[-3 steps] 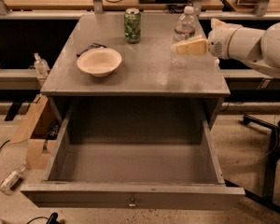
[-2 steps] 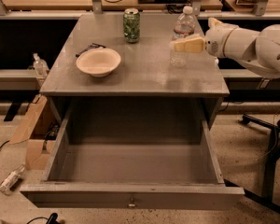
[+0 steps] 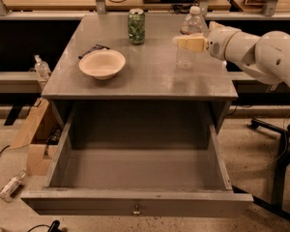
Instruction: Place water bottle into top drawer
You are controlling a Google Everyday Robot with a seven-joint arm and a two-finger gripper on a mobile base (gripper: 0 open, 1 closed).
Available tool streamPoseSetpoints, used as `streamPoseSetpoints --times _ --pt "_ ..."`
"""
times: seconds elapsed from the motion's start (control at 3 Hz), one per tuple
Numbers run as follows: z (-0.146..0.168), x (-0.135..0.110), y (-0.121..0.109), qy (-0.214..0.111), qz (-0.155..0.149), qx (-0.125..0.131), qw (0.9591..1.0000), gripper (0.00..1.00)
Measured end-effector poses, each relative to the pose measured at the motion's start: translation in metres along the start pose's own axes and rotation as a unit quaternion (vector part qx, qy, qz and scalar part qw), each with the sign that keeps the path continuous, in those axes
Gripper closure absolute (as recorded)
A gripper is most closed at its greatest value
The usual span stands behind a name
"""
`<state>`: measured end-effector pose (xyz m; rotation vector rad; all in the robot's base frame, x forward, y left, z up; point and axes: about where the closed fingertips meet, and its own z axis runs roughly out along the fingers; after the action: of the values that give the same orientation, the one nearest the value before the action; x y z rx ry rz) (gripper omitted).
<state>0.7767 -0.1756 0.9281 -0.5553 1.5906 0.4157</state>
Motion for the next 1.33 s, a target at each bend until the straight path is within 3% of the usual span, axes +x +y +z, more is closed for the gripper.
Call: streamPoseSetpoints --times 0.33,1.0,1.33 --pt "0.0062 0.0039 0.0017 -0.007 0.018 0.005 0.9998 0.4" --pt "0.0098 0.0037 0.0057 -0.006 0.017 0.001 0.9998 0.85" --pt "0.0126 0.003 0.0087 -0.006 0.016 -0.002 0.9998 1.0"
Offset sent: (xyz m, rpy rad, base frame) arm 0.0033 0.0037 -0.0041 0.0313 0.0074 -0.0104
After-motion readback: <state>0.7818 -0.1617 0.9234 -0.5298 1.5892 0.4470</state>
